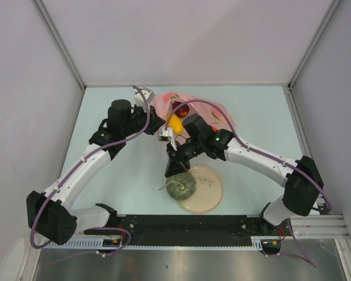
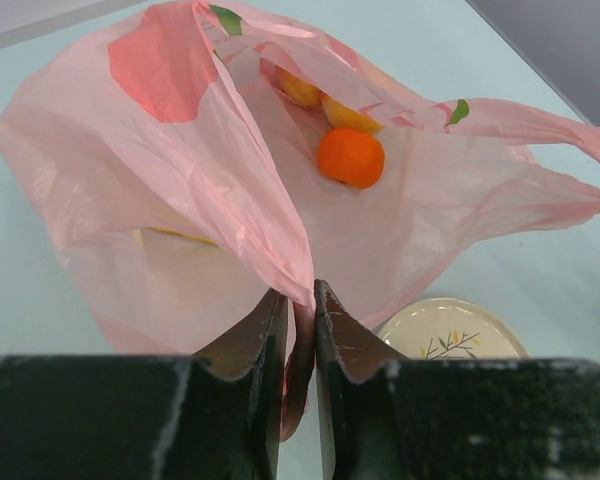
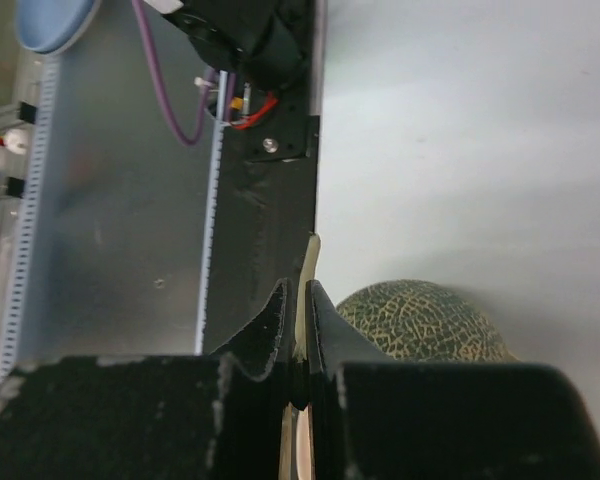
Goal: Take the fake fruits out of the plastic bag
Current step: Place the fake fruit on the plate.
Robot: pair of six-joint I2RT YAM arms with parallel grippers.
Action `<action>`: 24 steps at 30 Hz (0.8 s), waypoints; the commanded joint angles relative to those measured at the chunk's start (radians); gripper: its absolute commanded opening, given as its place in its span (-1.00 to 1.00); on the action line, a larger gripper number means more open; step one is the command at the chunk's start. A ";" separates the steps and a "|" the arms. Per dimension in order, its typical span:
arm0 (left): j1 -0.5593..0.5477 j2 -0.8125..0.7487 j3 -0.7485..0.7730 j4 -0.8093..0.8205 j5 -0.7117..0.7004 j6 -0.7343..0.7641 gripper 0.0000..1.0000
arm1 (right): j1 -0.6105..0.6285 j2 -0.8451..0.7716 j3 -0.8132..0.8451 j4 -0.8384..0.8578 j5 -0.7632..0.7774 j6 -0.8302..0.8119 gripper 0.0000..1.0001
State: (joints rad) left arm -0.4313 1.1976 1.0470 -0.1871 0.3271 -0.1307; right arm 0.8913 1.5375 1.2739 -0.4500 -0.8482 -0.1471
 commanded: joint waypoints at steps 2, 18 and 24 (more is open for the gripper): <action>0.005 0.028 0.051 0.000 0.023 0.003 -0.59 | 0.000 0.045 0.013 0.089 -0.112 0.070 -1.00; 0.006 0.040 0.054 0.005 0.020 0.009 -0.56 | -0.121 0.112 0.012 0.163 -0.069 0.132 -0.54; 0.005 0.049 0.053 0.018 0.026 -0.003 -0.56 | -0.118 0.105 0.012 0.134 -0.049 0.116 -0.36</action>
State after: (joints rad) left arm -0.4305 1.2419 1.0718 -0.1970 0.3275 -0.1310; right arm 0.7670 1.6466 1.2739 -0.3305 -0.9115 -0.0277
